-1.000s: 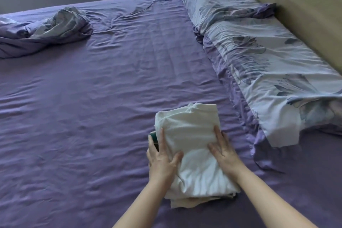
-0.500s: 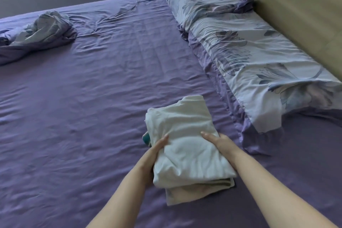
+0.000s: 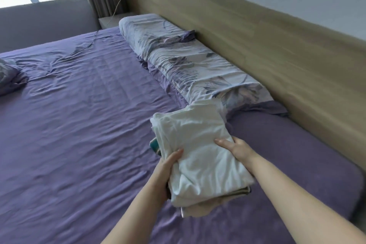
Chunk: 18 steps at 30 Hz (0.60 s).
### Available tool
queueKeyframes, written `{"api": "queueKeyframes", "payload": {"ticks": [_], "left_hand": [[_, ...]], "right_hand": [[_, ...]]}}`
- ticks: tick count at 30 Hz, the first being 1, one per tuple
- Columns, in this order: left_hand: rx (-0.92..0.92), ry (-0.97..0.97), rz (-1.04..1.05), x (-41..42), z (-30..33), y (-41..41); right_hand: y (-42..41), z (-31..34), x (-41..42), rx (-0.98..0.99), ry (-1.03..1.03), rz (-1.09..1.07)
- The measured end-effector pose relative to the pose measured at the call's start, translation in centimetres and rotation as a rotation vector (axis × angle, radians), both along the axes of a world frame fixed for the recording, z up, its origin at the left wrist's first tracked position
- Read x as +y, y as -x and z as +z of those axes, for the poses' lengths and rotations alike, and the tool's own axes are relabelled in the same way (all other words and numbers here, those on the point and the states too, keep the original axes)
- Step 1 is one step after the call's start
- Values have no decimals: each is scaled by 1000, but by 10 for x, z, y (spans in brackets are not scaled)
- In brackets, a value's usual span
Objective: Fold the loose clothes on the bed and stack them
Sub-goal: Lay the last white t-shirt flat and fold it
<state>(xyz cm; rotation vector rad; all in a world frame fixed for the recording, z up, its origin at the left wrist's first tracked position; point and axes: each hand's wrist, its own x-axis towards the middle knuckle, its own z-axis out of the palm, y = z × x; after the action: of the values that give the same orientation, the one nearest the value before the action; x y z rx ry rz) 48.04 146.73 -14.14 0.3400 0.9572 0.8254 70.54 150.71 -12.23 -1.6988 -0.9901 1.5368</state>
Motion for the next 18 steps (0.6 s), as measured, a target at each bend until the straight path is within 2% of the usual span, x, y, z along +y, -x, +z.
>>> {"api": "queueKeyframes", "payload": {"ticks": [4, 7, 13, 18], "left_hand": [[6, -57, -53, -2, 10, -61], [-16, -30, -76, 1, 5, -111], [-73, 65, -53, 8, -18, -210], [-16, 16, -16, 8, -50, -270]], "right_hand": [[-64, 20, -12, -54, -25, -26], [-114, 24, -11, -96, -24, -31], [-206, 4, 4, -159, 16, -10], [-266, -27, 12, -232, 51, 50]]}}
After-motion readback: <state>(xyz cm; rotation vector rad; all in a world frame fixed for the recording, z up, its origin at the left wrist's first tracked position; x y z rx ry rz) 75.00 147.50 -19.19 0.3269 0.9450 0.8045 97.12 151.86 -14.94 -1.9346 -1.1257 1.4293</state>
